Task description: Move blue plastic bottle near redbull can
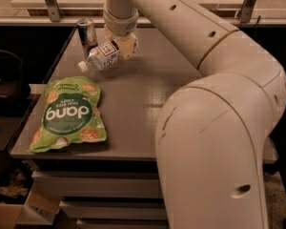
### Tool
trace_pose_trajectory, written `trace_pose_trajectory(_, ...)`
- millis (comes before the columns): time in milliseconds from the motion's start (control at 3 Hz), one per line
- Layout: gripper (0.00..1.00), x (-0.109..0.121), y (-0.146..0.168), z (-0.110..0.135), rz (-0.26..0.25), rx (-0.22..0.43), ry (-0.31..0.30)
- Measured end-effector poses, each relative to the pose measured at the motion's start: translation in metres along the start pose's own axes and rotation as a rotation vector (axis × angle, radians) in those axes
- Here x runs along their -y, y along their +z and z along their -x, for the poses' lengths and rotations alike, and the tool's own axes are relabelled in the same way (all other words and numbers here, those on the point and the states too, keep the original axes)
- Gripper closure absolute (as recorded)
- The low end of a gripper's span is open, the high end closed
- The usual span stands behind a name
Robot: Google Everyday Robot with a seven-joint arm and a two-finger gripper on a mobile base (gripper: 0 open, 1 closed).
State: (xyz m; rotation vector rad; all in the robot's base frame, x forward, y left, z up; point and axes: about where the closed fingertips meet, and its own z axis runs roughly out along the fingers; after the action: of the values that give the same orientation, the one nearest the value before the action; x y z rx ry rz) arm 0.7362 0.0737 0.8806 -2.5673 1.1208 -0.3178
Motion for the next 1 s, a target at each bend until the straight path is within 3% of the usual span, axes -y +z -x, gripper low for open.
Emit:
trace_pose_trajectory(333, 1.00, 0.0051, 0.0080, -0.0059, 0.010, -0.004, 0.001)
trace_pose_trajectory(1000, 0.60, 0.0108, 0.0159, -0.0139, 0.034, -0.009, 0.004)
